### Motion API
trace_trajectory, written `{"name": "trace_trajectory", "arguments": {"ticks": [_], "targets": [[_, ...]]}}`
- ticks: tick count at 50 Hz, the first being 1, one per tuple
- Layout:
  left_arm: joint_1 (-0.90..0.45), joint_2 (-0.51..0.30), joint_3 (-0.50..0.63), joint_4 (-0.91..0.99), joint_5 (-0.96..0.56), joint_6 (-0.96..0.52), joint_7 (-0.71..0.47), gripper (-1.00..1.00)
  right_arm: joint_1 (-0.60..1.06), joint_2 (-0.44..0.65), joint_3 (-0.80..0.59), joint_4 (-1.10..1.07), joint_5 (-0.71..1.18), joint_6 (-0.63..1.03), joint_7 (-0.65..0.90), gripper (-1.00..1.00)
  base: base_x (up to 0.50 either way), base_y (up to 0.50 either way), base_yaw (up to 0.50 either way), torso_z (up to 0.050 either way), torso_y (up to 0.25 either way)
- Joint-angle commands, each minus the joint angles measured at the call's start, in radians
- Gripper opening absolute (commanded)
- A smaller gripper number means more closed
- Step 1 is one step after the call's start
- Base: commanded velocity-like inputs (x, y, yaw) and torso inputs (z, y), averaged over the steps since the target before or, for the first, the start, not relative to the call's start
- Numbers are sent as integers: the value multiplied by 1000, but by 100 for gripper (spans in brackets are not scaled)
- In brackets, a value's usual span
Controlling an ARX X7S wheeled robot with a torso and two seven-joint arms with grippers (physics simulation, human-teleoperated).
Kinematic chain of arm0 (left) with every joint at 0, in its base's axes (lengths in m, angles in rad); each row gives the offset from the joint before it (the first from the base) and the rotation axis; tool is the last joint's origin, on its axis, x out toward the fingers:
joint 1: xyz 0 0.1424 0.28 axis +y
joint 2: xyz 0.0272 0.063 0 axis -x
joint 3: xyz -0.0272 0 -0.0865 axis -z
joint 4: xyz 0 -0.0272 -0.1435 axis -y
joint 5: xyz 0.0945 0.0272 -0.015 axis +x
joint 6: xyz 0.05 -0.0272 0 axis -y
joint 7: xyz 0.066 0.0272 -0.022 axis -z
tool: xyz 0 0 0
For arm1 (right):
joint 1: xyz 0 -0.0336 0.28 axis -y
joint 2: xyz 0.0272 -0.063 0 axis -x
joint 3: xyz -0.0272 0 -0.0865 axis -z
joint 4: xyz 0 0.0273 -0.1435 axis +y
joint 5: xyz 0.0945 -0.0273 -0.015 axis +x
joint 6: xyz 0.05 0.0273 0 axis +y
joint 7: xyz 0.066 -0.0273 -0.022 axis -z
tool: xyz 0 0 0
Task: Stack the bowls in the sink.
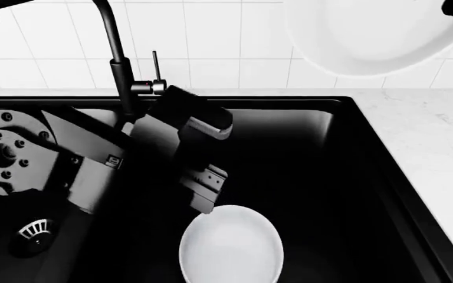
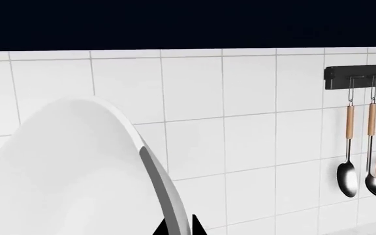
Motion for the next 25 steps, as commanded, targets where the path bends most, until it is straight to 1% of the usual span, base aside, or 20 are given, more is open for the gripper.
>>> {"name": "trace_trajectory", "arguments": {"ticks": [1, 11, 25], "targets": [[-110, -41, -53, 88, -85, -4, -78, 100, 16, -13, 7, 7, -9, 10, 4, -100, 0, 0, 0, 0, 0], [-195, -114, -98, 181, -132, -10, -132, 100, 24, -14, 10, 6, -5, 18, 6, -100, 0, 0, 0, 0, 1], [-235, -252, -146, 289, -183, 3, -175, 100, 32, -17, 13, 6, 1, 26, 12, -100, 0, 0, 0, 0, 0]]}}
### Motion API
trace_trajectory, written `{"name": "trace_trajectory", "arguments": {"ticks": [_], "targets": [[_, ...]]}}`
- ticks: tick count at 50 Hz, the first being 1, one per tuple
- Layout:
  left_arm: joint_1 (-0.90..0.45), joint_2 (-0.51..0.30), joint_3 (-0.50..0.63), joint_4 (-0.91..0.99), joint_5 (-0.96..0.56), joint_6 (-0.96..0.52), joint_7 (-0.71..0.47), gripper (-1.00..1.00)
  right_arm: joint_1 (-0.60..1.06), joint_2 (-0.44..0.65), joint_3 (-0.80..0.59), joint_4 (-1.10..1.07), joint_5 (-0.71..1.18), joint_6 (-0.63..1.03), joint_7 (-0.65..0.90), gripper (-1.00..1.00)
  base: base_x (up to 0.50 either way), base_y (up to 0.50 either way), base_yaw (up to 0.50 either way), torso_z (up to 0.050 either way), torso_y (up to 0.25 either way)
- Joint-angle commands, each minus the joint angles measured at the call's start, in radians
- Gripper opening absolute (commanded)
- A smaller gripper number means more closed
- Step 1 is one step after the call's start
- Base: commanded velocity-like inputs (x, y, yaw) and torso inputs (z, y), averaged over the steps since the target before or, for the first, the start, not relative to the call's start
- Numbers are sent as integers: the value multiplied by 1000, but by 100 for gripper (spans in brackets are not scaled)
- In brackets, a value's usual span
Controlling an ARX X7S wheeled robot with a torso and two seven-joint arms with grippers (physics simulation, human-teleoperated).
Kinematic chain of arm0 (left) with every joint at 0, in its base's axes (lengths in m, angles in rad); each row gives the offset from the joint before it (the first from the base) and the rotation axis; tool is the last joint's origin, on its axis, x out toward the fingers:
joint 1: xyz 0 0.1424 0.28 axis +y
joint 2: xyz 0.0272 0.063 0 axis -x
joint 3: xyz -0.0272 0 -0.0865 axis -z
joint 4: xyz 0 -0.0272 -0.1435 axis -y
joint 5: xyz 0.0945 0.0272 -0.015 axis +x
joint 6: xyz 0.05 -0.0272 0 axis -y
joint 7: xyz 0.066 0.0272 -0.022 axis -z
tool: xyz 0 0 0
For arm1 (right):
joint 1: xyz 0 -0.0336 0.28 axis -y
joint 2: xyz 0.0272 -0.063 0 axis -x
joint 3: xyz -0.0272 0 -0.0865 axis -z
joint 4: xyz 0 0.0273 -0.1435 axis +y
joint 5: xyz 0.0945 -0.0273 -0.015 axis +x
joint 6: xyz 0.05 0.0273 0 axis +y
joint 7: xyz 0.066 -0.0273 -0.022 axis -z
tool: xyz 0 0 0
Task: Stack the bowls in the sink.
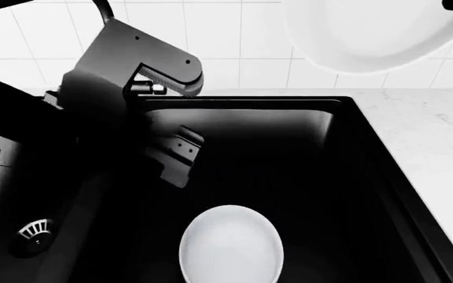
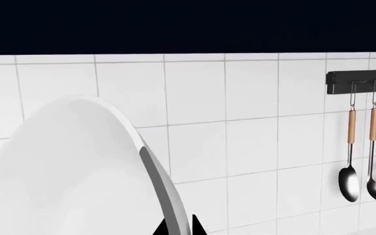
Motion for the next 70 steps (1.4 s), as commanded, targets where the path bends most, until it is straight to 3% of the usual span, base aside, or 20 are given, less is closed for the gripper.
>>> {"name": "trace_trajectory", "arguments": {"ticks": [1, 27, 40, 70], "targets": [[-45, -106, -41, 86, -46, 8, -40, 100, 12, -6, 10, 1, -3, 7, 4, -100, 0, 0, 0, 0, 0], [-144, -249, -118, 170, -120, 13, -88, 100, 63, -97, -63, 16, 32, 152, -42, -100, 0, 0, 0, 0, 0], [-201, -250, -126, 183, -179, 18, -134, 100, 41, -132, -60, 31, 114, 133, -48, -100, 0, 0, 0, 0, 0], [-211, -233, -129, 170, -164, 3, -121, 100, -42, -182, -88, 45, 243, 124, -86, -100, 0, 0, 0, 0, 0]]}}
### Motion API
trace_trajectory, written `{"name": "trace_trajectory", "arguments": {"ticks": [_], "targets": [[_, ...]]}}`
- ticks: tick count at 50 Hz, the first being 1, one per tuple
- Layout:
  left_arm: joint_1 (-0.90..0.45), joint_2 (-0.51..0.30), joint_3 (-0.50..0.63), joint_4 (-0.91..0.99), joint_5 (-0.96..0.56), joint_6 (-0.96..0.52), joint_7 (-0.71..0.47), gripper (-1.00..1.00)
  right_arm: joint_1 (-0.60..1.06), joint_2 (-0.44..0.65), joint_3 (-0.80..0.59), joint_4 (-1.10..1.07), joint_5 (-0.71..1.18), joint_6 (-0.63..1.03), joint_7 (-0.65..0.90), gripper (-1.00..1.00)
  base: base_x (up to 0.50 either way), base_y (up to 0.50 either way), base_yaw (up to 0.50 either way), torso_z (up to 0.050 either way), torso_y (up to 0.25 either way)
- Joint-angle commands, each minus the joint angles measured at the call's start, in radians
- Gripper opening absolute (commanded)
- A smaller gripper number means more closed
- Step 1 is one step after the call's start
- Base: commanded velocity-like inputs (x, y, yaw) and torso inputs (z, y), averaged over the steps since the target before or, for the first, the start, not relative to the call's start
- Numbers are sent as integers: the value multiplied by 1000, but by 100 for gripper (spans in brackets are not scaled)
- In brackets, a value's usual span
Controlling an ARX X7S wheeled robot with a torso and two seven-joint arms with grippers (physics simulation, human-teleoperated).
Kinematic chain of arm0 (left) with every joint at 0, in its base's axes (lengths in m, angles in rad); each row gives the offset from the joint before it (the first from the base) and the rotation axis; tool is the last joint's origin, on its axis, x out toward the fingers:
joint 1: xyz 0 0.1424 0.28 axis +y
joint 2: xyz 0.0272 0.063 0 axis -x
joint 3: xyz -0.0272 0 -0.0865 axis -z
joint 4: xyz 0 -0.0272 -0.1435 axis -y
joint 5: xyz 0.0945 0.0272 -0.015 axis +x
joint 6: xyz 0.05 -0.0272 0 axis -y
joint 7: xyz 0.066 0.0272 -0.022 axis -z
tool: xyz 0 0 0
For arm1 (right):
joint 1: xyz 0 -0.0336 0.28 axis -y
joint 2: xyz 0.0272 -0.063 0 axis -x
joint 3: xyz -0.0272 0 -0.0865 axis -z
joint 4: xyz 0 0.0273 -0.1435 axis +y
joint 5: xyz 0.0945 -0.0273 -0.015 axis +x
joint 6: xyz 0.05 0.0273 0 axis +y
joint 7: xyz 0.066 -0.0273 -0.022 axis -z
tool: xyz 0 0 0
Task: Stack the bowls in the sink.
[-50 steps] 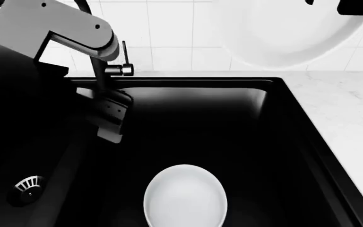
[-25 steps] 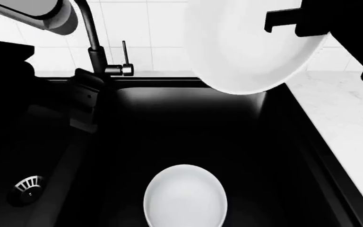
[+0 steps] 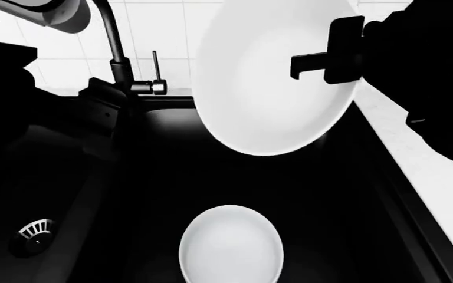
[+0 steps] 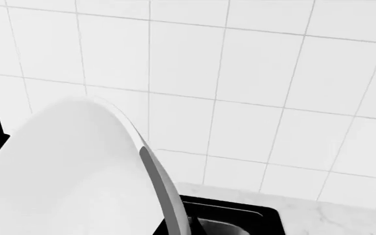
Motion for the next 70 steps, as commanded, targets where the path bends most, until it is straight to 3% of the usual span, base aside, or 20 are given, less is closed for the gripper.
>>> {"name": "trace_trajectory", "arguments": {"ticks": [1, 23, 50, 70], "targets": [[-3, 6, -1, -6, 7, -6, 5, 100, -22, -8, 2, 2, 36, -1, -17, -100, 0, 0, 0, 0, 0], [-12, 14, -1, -16, 7, -13, 9, 100, -28, -13, -25, -12, 124, 42, -24, -100, 0, 0, 0, 0, 0], [-17, 9, -5, -6, 1, -9, 5, 100, -217, -28, -26, 64, 172, -105, -88, -100, 0, 0, 0, 0, 0], [-24, 10, -5, -12, 1, -22, 7, 100, -250, -58, -77, 66, 139, -42, -148, -100, 0, 0, 0, 0, 1]]}}
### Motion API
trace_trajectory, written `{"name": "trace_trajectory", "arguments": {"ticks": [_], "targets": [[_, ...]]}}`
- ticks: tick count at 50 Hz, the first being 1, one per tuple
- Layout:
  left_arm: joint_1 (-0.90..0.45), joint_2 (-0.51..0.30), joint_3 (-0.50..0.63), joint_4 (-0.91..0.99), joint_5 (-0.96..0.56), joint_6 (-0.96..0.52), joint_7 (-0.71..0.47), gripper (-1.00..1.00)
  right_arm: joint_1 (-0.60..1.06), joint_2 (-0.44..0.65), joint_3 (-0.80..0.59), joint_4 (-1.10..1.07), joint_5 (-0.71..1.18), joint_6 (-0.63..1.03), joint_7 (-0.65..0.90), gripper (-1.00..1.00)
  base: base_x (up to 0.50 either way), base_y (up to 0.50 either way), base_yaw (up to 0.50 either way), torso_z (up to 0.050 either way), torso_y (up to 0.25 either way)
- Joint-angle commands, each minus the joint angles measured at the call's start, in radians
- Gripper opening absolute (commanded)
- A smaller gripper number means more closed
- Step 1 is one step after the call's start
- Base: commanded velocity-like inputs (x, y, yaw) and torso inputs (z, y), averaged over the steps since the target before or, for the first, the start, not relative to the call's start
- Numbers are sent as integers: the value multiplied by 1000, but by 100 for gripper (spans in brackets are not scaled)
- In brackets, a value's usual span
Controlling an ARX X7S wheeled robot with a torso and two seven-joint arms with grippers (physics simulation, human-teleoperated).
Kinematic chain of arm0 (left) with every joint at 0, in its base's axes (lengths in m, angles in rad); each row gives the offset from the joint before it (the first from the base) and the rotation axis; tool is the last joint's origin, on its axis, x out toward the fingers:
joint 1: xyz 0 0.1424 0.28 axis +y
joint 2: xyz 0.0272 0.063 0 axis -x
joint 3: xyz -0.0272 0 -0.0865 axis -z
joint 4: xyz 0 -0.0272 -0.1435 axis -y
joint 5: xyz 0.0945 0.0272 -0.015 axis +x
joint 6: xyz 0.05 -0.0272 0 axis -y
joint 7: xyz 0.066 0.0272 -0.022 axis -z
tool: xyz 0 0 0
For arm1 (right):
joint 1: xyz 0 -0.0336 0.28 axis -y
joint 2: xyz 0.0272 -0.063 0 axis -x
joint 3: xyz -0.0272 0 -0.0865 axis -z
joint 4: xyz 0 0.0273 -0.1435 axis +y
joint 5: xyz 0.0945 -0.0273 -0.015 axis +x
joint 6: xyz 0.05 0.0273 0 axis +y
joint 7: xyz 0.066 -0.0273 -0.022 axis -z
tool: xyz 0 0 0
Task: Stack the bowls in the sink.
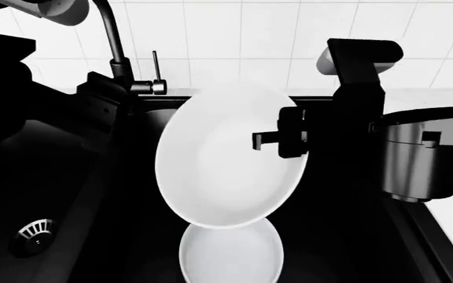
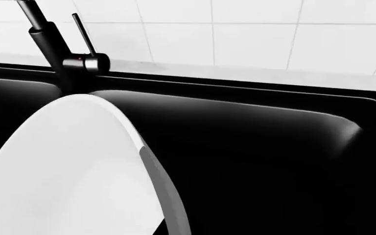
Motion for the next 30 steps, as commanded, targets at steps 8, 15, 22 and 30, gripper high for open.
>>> {"name": "trace_trajectory", "arguments": {"ticks": [8, 15, 22, 30], "targets": [[-5, -2, 1, -1, -3, -7, -2, 100, -56, -20, -25, 8, -52, 11, -60, -100, 0, 0, 0, 0, 0], [-3, -3, 1, 0, -2, -6, -2, 100, -95, -27, -38, 12, -83, 4, -90, -100, 0, 0, 0, 0, 0], [-2, -3, 2, 1, -1, -7, -2, 100, -123, -39, -55, 22, -108, 2, -110, -100, 0, 0, 0, 0, 0], [-1, -8, 0, 2, -2, -5, -1, 100, -144, -61, -75, 36, -129, 7, -123, -100, 0, 0, 0, 0, 0]]}}
